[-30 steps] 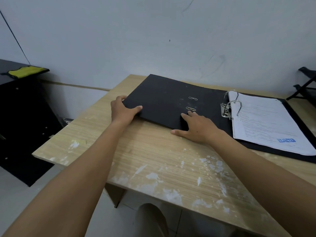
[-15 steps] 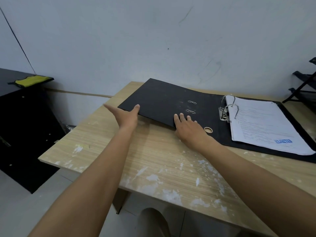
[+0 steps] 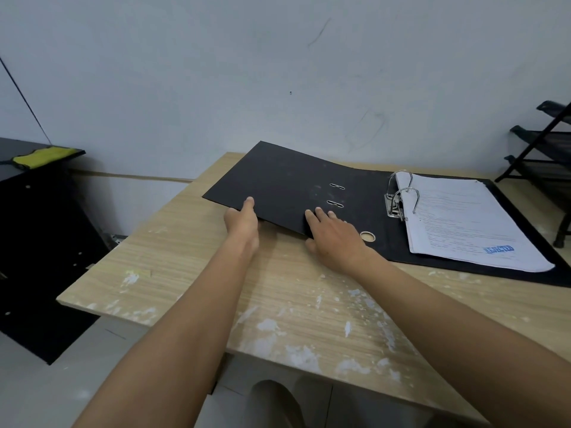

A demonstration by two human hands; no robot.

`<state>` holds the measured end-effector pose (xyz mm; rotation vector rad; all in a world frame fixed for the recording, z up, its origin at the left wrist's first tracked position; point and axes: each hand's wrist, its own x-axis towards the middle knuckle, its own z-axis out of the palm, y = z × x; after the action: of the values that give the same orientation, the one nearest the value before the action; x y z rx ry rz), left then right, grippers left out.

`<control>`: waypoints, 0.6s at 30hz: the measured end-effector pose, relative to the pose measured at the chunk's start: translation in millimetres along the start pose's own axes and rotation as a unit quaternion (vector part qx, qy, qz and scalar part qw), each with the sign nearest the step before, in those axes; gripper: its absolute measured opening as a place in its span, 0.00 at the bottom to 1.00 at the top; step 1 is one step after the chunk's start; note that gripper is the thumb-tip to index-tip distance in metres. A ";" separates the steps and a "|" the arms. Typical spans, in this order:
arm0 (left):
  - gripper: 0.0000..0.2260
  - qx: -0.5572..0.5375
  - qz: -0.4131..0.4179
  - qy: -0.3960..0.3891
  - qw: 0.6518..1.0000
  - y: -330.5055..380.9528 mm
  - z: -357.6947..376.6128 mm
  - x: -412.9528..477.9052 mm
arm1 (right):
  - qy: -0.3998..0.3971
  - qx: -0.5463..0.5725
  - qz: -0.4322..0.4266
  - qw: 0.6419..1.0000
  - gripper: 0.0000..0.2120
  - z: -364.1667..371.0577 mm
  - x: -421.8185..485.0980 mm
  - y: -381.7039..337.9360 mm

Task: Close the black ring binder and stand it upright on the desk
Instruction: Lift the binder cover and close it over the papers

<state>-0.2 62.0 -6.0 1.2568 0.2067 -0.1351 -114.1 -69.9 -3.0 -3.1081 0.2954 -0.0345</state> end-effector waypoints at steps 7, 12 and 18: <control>0.14 0.044 0.062 -0.015 0.997 24.6 13.5 -9.3 | 0.014 0.005 0.048 0.999 0.32 -5.7 10.4 -15.3; 0.09 0.076 0.140 -0.051 0.986 48.2 36.4 -23.6 | 0.050 0.087 0.079 0.992 0.32 -6.7 11.2 -12.2; 0.06 0.096 0.208 -0.079 0.970 58.2 57.6 -44.2 | 0.072 0.150 0.103 0.981 0.31 -5.7 5.4 -7.4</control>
<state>-26.1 24.3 75.0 1.4474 -0.2155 0.1101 -107.6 -63.8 3.0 -2.7657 0.5586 -0.2739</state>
